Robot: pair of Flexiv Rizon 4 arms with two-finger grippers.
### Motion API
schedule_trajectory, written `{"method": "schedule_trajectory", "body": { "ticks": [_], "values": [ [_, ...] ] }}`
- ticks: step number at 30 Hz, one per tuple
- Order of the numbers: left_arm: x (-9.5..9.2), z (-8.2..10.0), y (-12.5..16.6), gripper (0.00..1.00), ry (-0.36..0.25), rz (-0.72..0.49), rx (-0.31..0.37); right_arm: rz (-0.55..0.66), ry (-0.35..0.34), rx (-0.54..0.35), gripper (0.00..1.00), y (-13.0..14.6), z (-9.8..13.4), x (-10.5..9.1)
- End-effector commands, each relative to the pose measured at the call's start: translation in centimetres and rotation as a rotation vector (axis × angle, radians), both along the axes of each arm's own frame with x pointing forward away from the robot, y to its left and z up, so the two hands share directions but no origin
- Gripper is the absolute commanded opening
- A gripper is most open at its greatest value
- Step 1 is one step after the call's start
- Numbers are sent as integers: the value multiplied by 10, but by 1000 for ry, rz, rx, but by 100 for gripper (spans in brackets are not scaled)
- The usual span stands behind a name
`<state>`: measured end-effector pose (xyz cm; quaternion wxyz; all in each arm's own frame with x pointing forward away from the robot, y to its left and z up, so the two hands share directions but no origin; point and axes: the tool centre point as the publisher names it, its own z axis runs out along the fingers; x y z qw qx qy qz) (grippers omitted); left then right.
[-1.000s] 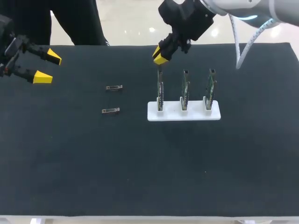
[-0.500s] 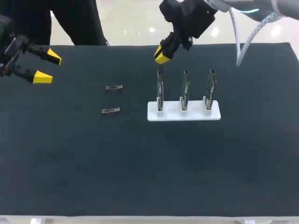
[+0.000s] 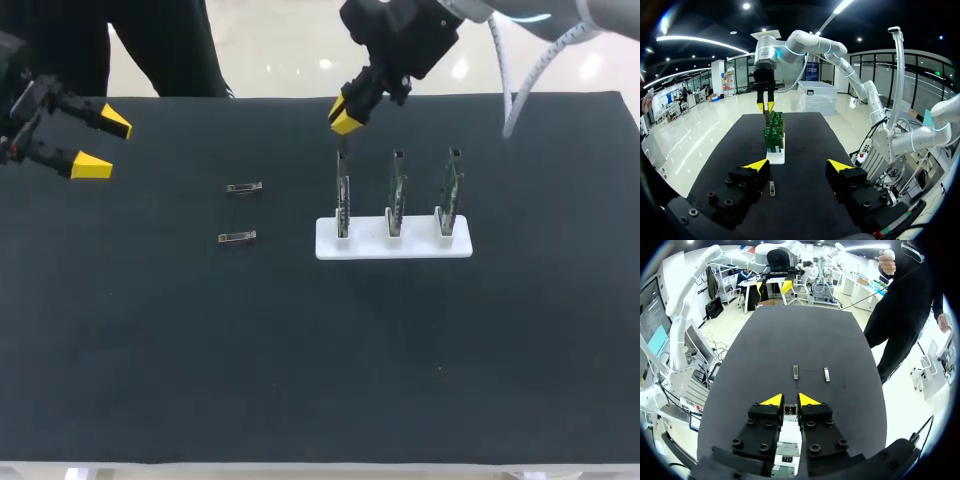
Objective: Pick up the optical module with the left hand, and insert it into the network port with the right hand.
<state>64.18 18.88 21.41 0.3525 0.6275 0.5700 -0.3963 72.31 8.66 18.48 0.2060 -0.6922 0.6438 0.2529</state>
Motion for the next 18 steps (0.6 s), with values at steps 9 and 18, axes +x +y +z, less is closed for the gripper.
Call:
{"method": "schedule_trajectory", "body": {
  "ticks": [9, 18],
  "values": [
    [1, 0, 0, 100, 1, -1, 3, -2, -5, 10, 0, 2, -6, 1],
    [1, 0, 0, 100, 1, -1, 3, -7, -4, 6, 0, 2, -6, -1]
  ]
}}
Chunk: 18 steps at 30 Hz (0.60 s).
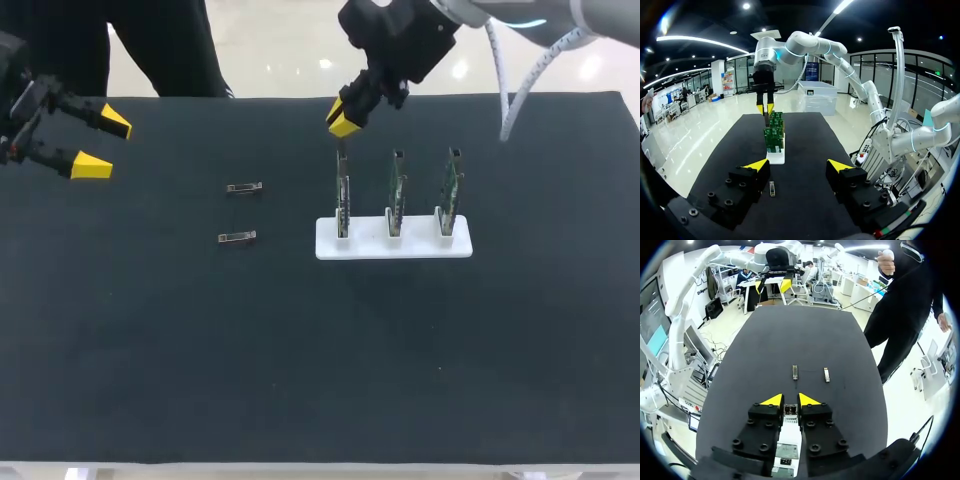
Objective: Pick up the optical module with the left hand, and insert it into the network port with the right hand.
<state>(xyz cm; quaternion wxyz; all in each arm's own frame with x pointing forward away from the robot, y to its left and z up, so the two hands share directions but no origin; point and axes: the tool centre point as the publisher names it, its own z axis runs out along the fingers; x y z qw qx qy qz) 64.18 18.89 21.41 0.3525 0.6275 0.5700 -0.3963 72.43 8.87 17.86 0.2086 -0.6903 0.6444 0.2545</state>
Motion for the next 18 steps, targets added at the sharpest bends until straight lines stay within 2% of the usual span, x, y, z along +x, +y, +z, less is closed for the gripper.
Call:
{"method": "schedule_trajectory", "body": {
  "ticks": [1, 18],
  "values": [
    [1, 0, 0, 100, 1, -1, 3, -2, -3, -2, 0, 0, 2, -2],
    [1, 0, 0, 100, 1, -1, 3, 3, 4, -1, 0, -5, 1, -1]
  ]
}}
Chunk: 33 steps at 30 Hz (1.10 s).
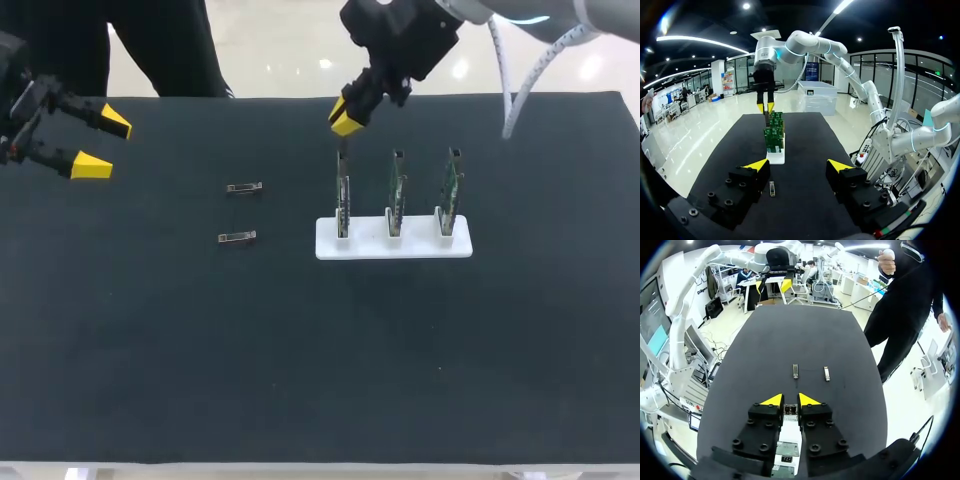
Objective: Pick up the optical module with the left hand, and insert it into the network port with the right hand.
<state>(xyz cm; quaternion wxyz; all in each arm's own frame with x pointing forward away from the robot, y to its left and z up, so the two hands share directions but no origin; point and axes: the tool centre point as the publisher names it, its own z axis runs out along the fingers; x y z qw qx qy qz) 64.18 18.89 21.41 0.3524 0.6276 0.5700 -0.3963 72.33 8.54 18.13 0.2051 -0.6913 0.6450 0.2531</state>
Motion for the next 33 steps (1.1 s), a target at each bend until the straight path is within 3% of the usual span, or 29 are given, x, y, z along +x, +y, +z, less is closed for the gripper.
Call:
{"method": "schedule_trajectory", "body": {
  "ticks": [1, 33],
  "values": [
    [1, 0, 0, 100, 1, -1, 3, 2, 1, 7, 0, -1, -2, -1],
    [1, 0, 0, 100, 1, -1, 3, 2, -9, 11, 0, 2, -4, 0]
  ]
}}
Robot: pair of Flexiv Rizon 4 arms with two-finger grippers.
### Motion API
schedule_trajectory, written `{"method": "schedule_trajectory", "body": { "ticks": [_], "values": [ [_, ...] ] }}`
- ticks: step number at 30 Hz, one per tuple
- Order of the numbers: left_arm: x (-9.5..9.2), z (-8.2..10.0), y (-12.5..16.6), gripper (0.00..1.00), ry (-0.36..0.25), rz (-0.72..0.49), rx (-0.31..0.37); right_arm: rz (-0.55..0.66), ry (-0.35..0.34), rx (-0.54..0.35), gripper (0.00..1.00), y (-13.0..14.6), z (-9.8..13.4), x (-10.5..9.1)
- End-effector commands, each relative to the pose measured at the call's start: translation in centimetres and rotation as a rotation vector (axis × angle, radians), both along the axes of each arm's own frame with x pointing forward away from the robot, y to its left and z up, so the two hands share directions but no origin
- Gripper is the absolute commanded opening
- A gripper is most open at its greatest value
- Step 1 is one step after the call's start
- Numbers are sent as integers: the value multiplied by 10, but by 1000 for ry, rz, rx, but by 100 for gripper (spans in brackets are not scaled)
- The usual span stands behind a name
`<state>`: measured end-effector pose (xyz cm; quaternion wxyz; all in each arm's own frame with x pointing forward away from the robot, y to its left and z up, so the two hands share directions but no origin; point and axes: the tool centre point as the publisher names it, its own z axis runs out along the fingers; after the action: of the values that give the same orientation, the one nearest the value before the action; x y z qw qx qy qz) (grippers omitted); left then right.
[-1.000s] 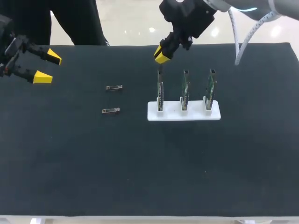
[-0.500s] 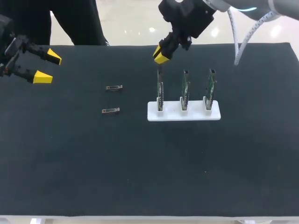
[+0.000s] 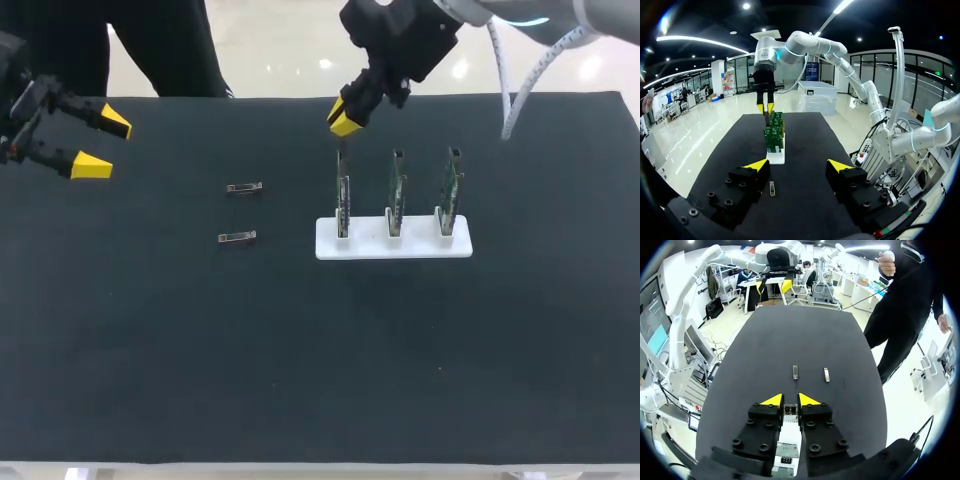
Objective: Pick up the optical module with the left hand, and insert it into the network port with the right hand.
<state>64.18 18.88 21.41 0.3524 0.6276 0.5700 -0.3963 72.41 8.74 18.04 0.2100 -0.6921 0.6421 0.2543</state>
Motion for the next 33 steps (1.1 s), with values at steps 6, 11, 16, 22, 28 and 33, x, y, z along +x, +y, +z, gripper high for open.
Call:
{"method": "schedule_trajectory", "body": {
  "ticks": [6, 11, 16, 22, 28, 33],
  "values": [
    [1, 0, 0, 100, 1, -1, 3, -1, -3, -4, 0, 0, -1, 0],
    [1, 0, 0, 100, 1, -1, 3, -2, -12, 0, 0, 0, -6, 2],
    [1, 0, 0, 100, 1, -1, 3, -2, -8, 1, 0, 0, -6, 2],
    [1, 0, 0, 100, 1, -1, 3, -3, -9, 6, 0, 1, -8, 0],
    [1, 0, 0, 100, 1, -1, 3, 6, -7, 10, 0, 0, -9, 4],
    [1, 0, 0, 100, 1, -1, 3, 14, 2, 20, 0, -1, -7, 5]
  ]
}}
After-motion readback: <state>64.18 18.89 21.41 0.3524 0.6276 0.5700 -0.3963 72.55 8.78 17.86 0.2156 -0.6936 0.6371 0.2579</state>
